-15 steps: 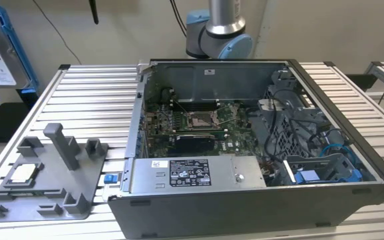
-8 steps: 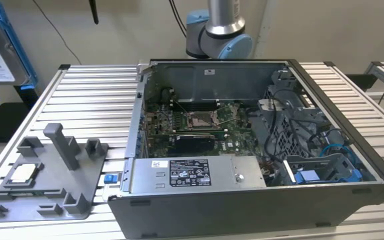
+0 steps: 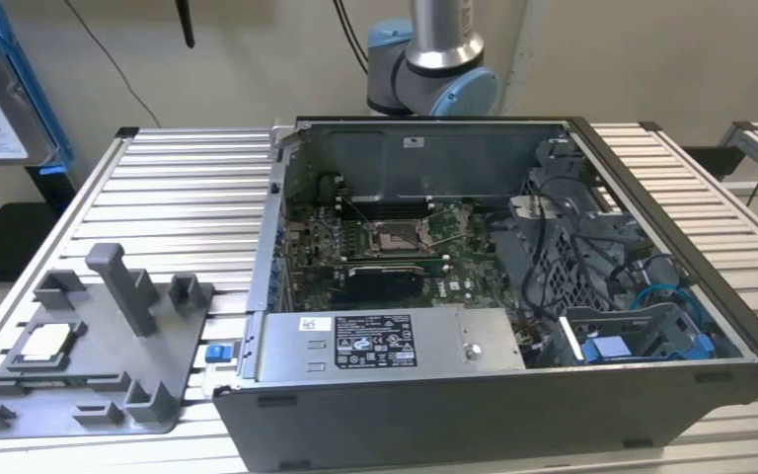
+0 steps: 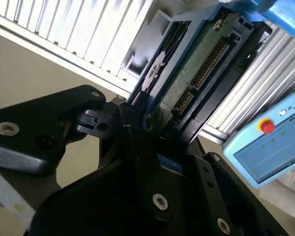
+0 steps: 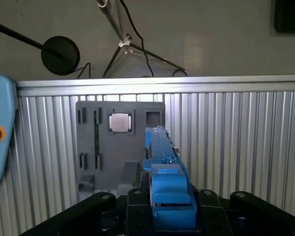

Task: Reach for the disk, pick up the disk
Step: 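Pick up the disk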

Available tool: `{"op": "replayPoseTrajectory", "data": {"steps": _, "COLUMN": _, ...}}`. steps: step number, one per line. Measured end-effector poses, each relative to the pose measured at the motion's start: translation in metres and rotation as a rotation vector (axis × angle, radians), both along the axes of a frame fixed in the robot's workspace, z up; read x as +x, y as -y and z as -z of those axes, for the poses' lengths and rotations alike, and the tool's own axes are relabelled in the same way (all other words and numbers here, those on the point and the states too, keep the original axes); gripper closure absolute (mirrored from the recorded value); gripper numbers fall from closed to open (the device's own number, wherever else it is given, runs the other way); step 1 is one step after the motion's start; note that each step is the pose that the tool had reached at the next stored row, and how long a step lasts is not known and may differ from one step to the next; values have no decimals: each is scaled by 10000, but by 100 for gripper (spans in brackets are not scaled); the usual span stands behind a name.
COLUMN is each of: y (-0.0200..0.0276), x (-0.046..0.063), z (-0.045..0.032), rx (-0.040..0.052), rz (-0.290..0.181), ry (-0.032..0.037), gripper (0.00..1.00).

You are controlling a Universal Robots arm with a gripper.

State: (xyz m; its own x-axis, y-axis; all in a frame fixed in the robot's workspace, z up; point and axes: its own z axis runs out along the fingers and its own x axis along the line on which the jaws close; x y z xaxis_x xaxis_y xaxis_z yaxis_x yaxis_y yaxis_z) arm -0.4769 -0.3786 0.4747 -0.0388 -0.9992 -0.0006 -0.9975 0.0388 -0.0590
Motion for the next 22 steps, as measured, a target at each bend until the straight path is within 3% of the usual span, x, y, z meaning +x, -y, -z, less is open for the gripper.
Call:
{"op": "replayPoseTrajectory", "data": {"steps": 13, "y": 0, "x": 0, "z": -151, "rx": 0, "rz": -2, "ry": 45, "gripper": 100}}
{"op": "replayPoseTrajectory", "data": {"steps": 22, "y": 0, "x": 0, "z": -200, "rx": 0, "rz": -2, "ry": 47, "gripper": 100}}
